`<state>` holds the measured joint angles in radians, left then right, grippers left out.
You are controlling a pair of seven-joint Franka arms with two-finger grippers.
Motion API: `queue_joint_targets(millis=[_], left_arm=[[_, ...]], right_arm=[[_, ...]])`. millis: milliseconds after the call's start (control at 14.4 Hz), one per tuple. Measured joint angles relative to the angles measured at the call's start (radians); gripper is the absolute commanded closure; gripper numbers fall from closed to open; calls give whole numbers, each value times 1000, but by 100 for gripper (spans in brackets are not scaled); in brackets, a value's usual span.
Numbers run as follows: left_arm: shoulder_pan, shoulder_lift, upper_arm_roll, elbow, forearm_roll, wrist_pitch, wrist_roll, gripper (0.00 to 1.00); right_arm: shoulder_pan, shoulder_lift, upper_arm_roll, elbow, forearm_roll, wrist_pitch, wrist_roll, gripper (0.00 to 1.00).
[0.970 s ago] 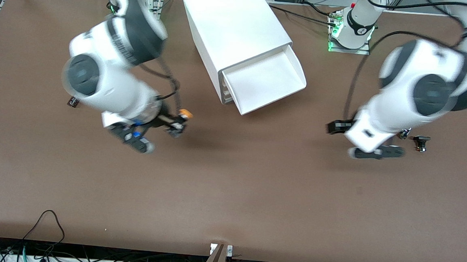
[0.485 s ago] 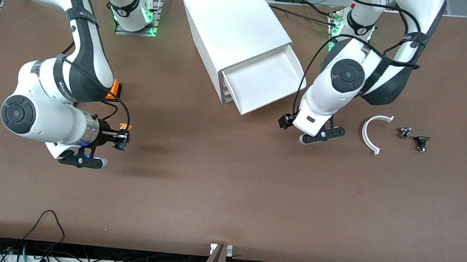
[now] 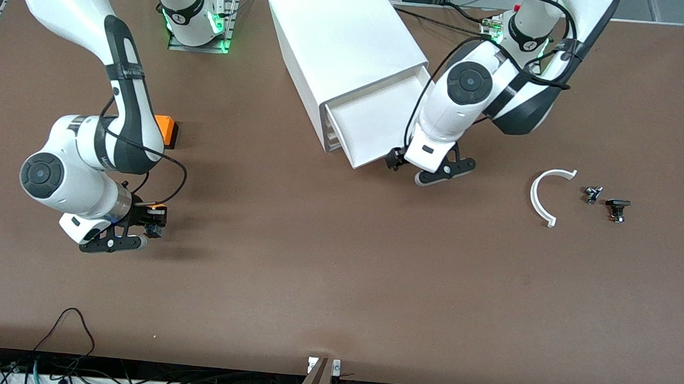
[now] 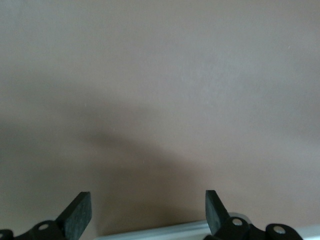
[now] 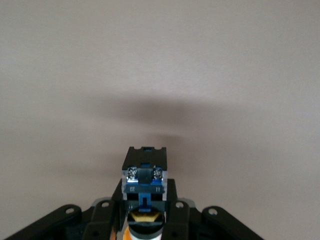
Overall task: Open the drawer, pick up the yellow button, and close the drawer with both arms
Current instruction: 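Push the drawer closed with the left gripper while the right gripper carries the button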
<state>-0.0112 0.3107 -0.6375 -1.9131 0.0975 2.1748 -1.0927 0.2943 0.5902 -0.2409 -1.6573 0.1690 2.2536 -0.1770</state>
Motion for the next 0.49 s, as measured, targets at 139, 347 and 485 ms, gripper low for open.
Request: queue_joint_targets(millis=[139,347,485], left_arm=[[1,-10,-33,-17,0,2,-50,0],[2,-21,-83,-42,0,2,-115,0],[3,-27,-110,-64,0,2,-128,0]], right_arm=[[0,3,-8,-90,0,121,-26,100],[-8,11,-13,-164,0,204,-28,100],[-23,22,-13,-171,0,214,-28,95]])
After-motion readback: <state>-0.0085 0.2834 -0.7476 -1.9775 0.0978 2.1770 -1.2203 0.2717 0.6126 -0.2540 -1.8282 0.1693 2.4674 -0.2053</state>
